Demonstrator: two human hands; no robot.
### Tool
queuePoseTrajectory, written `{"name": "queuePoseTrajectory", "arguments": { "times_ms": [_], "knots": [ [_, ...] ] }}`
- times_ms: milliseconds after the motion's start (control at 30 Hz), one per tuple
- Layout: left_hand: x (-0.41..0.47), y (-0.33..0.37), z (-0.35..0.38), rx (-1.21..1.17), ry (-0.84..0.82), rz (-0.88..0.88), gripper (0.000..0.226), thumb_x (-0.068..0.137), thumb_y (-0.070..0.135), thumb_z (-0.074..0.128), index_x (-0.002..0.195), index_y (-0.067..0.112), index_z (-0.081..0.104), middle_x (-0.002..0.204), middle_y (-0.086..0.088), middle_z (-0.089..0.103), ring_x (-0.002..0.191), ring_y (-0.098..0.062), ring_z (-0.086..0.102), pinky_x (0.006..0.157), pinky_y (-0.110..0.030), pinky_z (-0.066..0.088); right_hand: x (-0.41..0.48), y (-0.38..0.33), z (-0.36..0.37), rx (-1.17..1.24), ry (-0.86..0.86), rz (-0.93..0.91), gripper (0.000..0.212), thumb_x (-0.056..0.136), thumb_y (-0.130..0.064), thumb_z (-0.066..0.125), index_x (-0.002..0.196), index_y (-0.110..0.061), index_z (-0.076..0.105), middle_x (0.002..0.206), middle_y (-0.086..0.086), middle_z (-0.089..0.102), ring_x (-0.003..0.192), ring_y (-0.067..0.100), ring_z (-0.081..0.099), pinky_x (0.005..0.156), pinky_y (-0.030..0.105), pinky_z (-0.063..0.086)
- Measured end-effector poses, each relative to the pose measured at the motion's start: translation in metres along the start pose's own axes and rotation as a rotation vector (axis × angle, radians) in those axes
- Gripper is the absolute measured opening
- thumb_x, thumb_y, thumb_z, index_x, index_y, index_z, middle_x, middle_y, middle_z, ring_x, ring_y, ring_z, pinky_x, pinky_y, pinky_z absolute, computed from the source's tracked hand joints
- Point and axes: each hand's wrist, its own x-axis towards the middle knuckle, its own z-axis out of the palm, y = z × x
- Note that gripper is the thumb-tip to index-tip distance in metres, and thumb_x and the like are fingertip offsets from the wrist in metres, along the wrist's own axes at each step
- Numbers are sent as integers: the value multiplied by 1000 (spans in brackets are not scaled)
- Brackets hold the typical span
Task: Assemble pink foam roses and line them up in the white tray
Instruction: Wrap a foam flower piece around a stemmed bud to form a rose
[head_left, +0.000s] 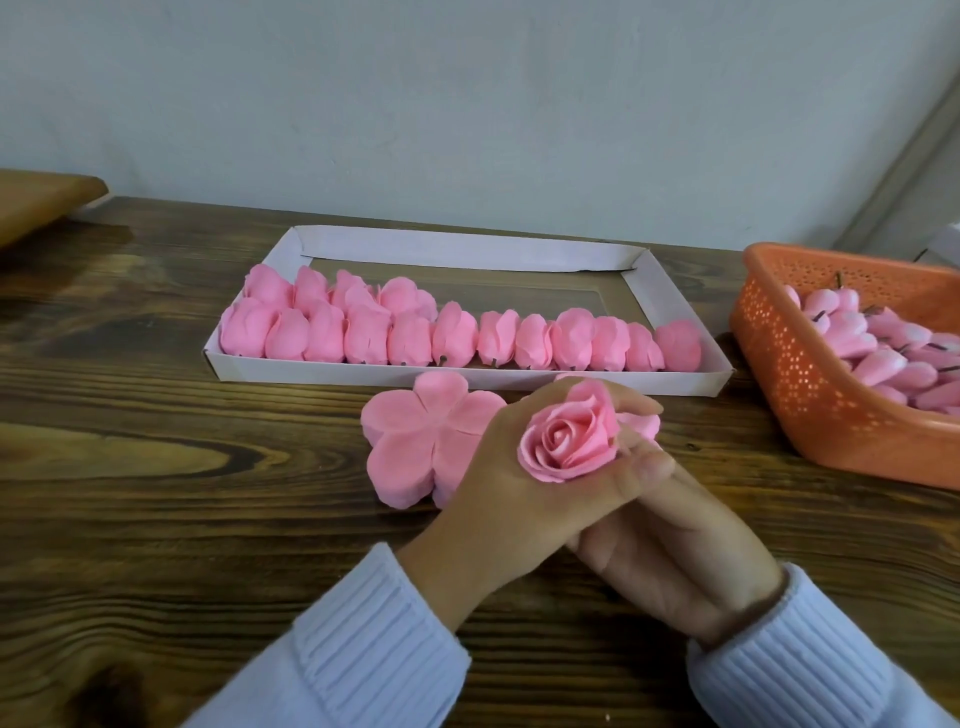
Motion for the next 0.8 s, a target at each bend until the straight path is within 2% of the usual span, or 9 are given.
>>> {"name": "queuePoseTrajectory", "arguments": {
  "times_ms": [167,233,300,367,433,500,600,700,800],
  "knots": [
    [-2,0,0,-49,14,-13,10,79,16,73,87,11,70,88,20,71,86,3,67,70,-12,52,2,-1,-3,19,57,28,41,88,-39,64,122,-18,63,125,6,63,119,21,58,98,40,47],
    [-2,1,1,-45,46,-17,12,78,21,74,89,17,72,87,17,72,83,0,68,64,-16,54,2,3,-5,-130,183,-12,39,86,-44,63,118,-22,67,120,4,67,111,18,62,97,44,45],
    [0,0,1,-62,111,-1,8,79,21,76,84,26,74,84,10,73,80,-4,69,60,-20,55,1,3,-7,-286,314,-59,38,86,-39,62,118,-20,68,114,13,69,101,23,65,89,44,50],
    [2,-2,0,-72,213,21,11,74,29,72,81,20,71,79,0,72,76,-12,69,63,-25,56,-2,0,-8,-445,400,-177,28,87,-26,59,109,-13,68,102,20,69,89,31,67,74,39,57],
    [4,-5,-2,-71,272,24,23,71,33,70,80,12,67,74,0,70,72,-12,67,64,-24,54,-5,-5,-6,-681,452,-391,11,86,-19,62,94,-16,67,90,7,70,80,21,68,67,29,56],
    [5,-7,-3,-50,251,21,17,71,33,72,78,18,66,73,5,69,71,-8,65,66,-23,53,-5,-8,-3,-902,417,-588,6,86,-16,60,90,-19,63,94,-5,68,89,14,67,73,23,54],
    [3,-8,-1,-36,143,17,15,75,20,75,80,13,62,71,-4,65,67,-18,62,66,-26,52,-7,-11,-3,-1171,350,-758,15,89,-10,54,98,-20,62,109,-7,61,110,20,60,86,23,49],
    [2,-7,1,-90,47,18,14,79,8,69,84,13,57,68,6,65,61,-6,63,56,-18,51,-6,-13,-3,-1358,320,-794,20,89,-11,54,101,-24,64,115,-4,57,113,17,57,91,26,46],
    [2,-6,0,-109,27,19,14,79,7,67,86,14,56,70,12,66,63,-1,65,57,-15,52,-6,-13,-3,-1404,344,-762,19,90,-16,55,103,-28,62,118,-1,56,118,15,55,90,35,50]
  ]
}}
